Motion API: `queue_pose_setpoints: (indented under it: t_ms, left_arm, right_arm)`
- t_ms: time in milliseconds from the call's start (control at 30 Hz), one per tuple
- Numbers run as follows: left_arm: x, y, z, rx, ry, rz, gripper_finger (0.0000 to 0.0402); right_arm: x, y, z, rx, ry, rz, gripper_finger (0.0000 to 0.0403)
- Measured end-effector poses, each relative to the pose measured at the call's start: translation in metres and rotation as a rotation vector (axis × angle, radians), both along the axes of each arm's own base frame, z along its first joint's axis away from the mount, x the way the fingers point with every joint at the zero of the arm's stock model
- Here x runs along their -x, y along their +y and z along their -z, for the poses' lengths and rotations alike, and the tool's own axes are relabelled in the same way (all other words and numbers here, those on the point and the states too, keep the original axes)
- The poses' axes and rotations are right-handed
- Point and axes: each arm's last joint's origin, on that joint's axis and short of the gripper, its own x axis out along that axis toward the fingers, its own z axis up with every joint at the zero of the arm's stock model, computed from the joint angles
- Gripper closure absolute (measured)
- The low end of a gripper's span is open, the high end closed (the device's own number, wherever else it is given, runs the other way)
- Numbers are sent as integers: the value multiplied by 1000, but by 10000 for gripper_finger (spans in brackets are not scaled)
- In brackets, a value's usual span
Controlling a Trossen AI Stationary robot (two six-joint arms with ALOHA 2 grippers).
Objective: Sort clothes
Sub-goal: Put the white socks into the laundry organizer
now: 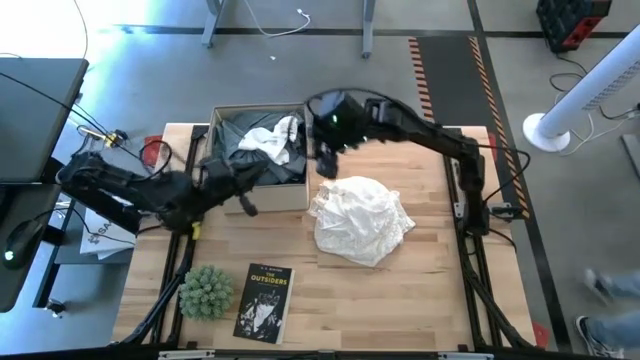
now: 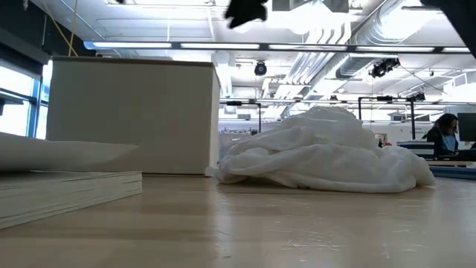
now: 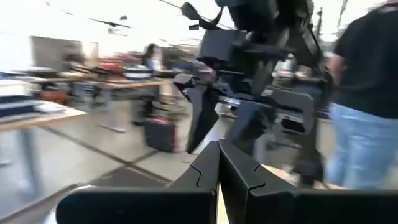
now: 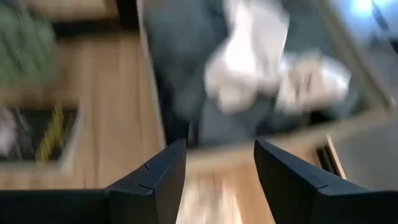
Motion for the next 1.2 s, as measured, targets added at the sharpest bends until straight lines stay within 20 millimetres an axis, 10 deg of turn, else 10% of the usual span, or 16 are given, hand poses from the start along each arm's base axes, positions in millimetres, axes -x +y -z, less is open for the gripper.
queue_pose_setpoints:
  t_ms: [267, 733, 967, 1200]
  left_arm:
    - [-29, 78, 35, 127, 324, -234, 401]
    - [-16, 182, 159, 598, 591, -202, 401]
    - [2, 197, 152, 599, 564, -207, 401]
    - [16, 183, 94, 494, 599, -305, 401]
  right_arm:
    - [28, 66, 13, 192, 339, 219, 218]
    - [48, 183, 42, 583, 213, 367, 218]
    - [52, 194, 55, 584, 222, 368, 218]
    - [71, 199, 36, 560, 154, 363, 218]
